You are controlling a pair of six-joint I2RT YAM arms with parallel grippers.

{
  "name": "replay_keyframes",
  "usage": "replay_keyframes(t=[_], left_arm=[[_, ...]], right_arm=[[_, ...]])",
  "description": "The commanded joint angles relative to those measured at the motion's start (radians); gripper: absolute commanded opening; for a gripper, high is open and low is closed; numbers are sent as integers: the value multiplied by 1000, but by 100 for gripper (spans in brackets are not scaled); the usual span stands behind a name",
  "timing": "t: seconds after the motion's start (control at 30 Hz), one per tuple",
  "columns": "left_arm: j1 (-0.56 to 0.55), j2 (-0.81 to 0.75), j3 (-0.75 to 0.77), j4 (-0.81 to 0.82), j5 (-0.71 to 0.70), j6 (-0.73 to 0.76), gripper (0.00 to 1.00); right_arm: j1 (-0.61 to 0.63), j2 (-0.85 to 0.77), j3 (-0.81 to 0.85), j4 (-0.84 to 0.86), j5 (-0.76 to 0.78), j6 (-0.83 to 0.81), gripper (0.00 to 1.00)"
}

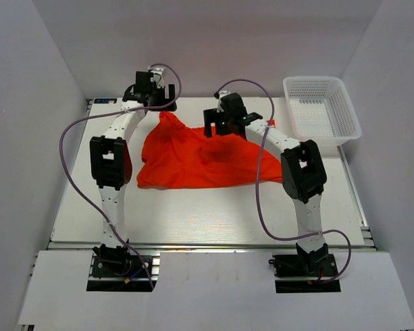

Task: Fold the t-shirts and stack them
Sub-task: Fold the flattened tshirt in 1/3 of the way, then grap the side of the flattened tshirt furthest away from the robot with both arms

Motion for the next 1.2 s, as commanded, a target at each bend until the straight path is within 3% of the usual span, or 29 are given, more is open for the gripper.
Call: replay_keyframes(t=[0.0, 0.2, 0.27, 0.33, 0.43, 0.47, 0.57, 0.6, 0.63, 0.67, 0.93, 1.17], left_arm=[[17, 64, 107, -12, -82, -47, 100], [17, 190, 198, 57, -105, -81, 97], [17, 208, 198, 131, -105, -90, 85], [17, 241, 216, 171, -105, -99, 80], [17, 282, 241, 197, -130, -108, 64], [17, 282, 250, 206, -130, -108, 53], [17, 308, 250, 218, -130, -108, 31], [17, 319, 250, 228, -130, -108, 13], [17, 319, 250, 228, -130, -108, 4], [17, 319, 250, 241, -130, -108, 0], [17, 319, 240, 326, -121, -108, 0], [17, 230, 151, 387, -97, -90, 0]], right_arm=[[-70, -12, 81, -56, 112, 26, 90], [-158, 36, 144, -77, 194, -36, 90], [-187, 54, 158, -75, 217, -68, 90], [-199, 79, 190, -78, 227, -77, 90], [-230, 93, 207, -83, 234, -88, 90], [-247, 94, 210, -81, 234, -90, 90], [-273, 102, 209, -81, 227, -86, 90], [-276, 108, 213, -83, 226, -90, 90], [-279, 120, 219, -83, 212, -91, 90], [-287, 134, 226, -83, 206, -94, 90], [-319, 260, 325, -74, 234, -123, 90], [-354, 318, 350, -20, 252, -91, 90]])
